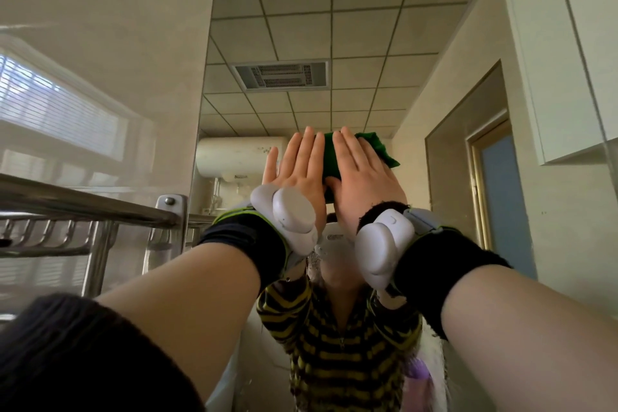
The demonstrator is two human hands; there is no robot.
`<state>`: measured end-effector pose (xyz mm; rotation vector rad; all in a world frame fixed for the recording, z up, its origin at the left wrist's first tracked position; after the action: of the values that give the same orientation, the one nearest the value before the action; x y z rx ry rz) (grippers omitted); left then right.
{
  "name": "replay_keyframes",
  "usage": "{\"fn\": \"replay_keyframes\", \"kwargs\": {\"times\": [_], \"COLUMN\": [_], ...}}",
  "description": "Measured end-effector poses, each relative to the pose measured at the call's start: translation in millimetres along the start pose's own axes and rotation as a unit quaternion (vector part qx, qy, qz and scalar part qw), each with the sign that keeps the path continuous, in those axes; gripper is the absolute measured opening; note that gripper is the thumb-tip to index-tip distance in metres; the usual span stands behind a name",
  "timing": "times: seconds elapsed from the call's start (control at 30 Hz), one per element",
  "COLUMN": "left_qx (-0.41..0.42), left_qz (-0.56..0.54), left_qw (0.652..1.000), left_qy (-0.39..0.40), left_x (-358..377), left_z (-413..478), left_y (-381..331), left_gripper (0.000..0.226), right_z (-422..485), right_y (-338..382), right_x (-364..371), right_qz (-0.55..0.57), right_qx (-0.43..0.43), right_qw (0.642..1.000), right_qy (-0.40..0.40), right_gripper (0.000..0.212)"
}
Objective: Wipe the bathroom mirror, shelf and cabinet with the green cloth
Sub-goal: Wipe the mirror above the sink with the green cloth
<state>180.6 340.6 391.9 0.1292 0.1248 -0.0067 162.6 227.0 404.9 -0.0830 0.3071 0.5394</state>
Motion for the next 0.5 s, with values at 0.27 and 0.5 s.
{"fn": "replay_keyframes", "kwargs": {"times": [0.27, 0.5], "left_qx": [0.005, -0.006], "left_qz": [-0.002, -0.028], "left_qw": [1.000, 0.999], "left_qy": [0.009, 0.021], "left_x": [-1.3, -11.5], "left_z": [1.3, 7.2], "left_y": [1.0, 7.5], "left_gripper": [0.080, 0.063], "right_z": [5.2, 17.9], "right_y": [-1.6, 2.8], "right_x": [-3.5, -1.6], "right_qz": [-0.008, -0.008], "right_qx": [-0.009, -0.014], "right_qw": [1.000, 0.999], "right_qy": [0.023, 0.032], "right_gripper": [0.064, 0.064]}}
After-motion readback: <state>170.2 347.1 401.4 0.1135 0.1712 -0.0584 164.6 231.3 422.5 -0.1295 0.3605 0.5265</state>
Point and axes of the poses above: each hand's wrist, its own z-axis towards the middle knuckle, its own x-axis out of the palm, y = z × x, the point moved 1 cm from there along z, towards the middle knuckle, and after that the axes turned 15 degrees about z, right-handed, at the moved point
